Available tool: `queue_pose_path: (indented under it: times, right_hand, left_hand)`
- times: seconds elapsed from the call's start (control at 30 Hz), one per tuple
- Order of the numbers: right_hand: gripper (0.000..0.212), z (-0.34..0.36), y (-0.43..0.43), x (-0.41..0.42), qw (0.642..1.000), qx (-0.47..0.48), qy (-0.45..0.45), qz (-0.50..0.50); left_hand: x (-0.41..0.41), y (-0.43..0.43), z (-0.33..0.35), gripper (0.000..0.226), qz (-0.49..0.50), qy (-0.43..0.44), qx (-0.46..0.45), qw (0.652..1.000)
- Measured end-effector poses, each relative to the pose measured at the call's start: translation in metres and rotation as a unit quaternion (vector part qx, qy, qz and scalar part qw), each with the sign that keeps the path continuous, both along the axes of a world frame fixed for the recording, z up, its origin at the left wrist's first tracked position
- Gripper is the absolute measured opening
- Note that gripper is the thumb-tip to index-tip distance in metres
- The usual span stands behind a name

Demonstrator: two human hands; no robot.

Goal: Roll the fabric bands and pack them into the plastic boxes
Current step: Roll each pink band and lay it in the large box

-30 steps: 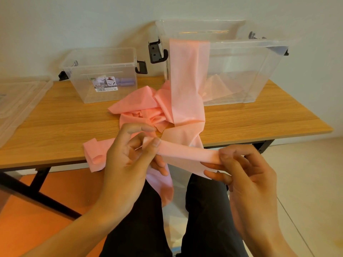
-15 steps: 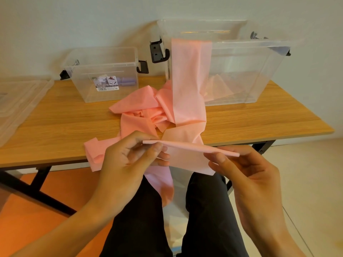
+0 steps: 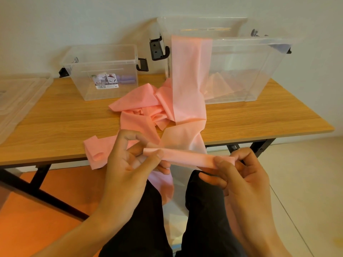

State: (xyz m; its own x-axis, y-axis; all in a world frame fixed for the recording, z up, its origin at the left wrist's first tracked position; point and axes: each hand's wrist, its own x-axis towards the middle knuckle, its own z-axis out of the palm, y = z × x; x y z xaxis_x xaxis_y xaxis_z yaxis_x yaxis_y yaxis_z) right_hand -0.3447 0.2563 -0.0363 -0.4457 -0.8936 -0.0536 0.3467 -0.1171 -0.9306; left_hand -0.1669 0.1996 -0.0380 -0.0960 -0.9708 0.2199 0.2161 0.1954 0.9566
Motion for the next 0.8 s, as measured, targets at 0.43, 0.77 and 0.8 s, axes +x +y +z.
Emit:
queue_pose_path:
  times: [0.43, 0.77, 0.8]
  right_hand:
    - [0.020, -0.002, 0.000, -0.007, 0.999, -0.024, 0.037, 0.013]
    - [0.027, -0.003, 0.005, -0.012, 0.997, -0.016, 0.075, 0.029]
    - [0.028, -0.003, 0.005, -0.012, 0.996, -0.016, 0.080, 0.027]
  left_hand:
    - [0.011, -0.006, 0.000, 0.022, -0.009, -0.111, -0.043, 0.993]
    - [0.014, -0.005, 0.003, 0.029, -0.019, -0.111, -0.050, 0.992]
    - [0.014, -0.005, 0.003, 0.029, -0.019, -0.114, -0.051, 0.992]
